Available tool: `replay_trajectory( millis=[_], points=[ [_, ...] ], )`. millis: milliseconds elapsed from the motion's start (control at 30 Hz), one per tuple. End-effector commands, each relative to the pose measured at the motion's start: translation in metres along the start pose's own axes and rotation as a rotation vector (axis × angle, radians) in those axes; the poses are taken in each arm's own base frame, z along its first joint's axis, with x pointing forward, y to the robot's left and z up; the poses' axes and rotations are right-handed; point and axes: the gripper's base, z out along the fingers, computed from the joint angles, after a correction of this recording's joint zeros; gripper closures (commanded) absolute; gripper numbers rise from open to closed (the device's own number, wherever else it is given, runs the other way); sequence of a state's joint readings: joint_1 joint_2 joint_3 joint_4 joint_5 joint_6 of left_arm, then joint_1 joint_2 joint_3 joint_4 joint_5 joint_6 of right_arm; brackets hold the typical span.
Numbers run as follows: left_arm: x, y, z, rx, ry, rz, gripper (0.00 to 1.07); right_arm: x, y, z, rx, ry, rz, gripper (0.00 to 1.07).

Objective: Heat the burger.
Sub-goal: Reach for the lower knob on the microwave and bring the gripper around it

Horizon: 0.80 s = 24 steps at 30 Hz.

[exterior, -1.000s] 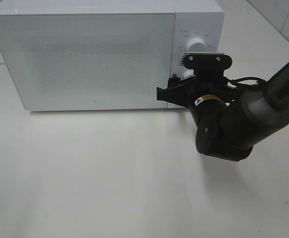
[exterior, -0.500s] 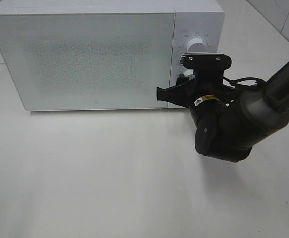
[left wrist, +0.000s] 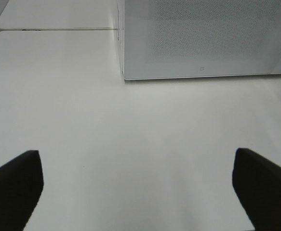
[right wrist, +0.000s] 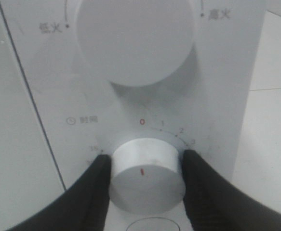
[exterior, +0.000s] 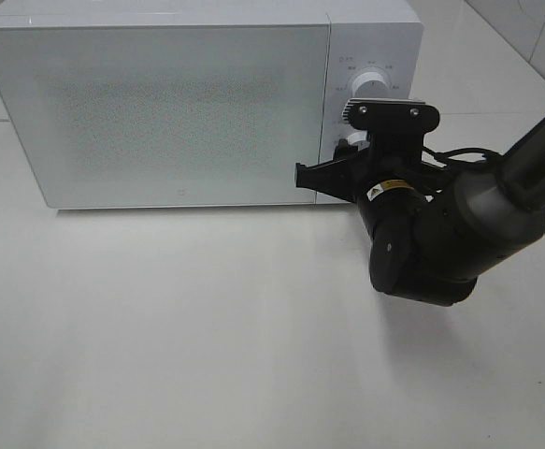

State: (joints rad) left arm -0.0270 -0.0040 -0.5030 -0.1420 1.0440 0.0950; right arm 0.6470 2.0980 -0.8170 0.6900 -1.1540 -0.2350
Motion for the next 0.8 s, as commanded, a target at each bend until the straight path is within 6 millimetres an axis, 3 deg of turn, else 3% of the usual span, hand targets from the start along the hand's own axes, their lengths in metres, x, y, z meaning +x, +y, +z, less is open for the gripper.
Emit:
replay_trajectory(
  millis=[33,67,100,167,200,233,367,400,467,500,567,600,800],
  points=[
    [0.001,0.000,-0.002,-0.001,-0.025,0.001,0.06,-0.021,0.005,0.003,-0.047,-0.173,0.060,1.07],
    [0.001,0.000,-0.002,-0.001,-0.025,0.001,0.06,-0.021,0.004,0.003,-0.054,-0.171,0.173,1.07],
    [0.001,0.000,-0.002,-0.001,-0.025,0.001,0.06,-0.021,0.004,0.003,-0.054,-0.171,0.173,1.07],
    [0.001,0.000,-0.002,-0.001,-0.025,0.001,0.06,-0.020,0.005,0.003,-0.077,-0.155,0.417,1.07],
    [0.001,0.000,-0.002,-0.001,-0.025,0.001,0.06,-0.020,0.005,0.003,-0.077,-0.155,0.417,1.07],
    [0.001,0.000,-0.002,-0.001,-0.025,0.001,0.06,-0.020,0.005,0.003,-0.091,-0.150,0.563,1.07],
    [0.001,0.000,-0.002,-0.001,-0.025,0.001,0.06,-0.021,0.007,0.003,-0.130,-0.140,0.743,1.07],
    [0.001,0.000,-0.002,-0.001,-0.025,0.001,0.06,-0.021,0.009,0.003,-0.162,-0.128,0.882,1.07],
    [0.001,0.000,-0.002,-0.001,-0.025,0.001,0.06,-0.022,0.010,0.003,-0.180,-0.120,0.940,1.07],
    [0.001,0.000,-0.002,-0.001,-0.025,0.001,0.06,-0.022,0.013,0.002,-0.219,-0.095,1.100,1.07],
    [0.001,0.000,-0.002,-0.001,-0.025,0.001,0.06,-0.022,0.014,0.002,-0.232,-0.085,1.165,1.07],
    [0.001,0.000,-0.002,-0.001,-0.025,0.001,0.06,-0.023,0.016,0.001,-0.265,-0.064,1.317,1.07],
    [0.001,0.000,-0.002,-0.001,-0.025,0.001,0.06,-0.026,0.016,0.001,-0.313,-0.049,1.648,1.07]
  ],
)
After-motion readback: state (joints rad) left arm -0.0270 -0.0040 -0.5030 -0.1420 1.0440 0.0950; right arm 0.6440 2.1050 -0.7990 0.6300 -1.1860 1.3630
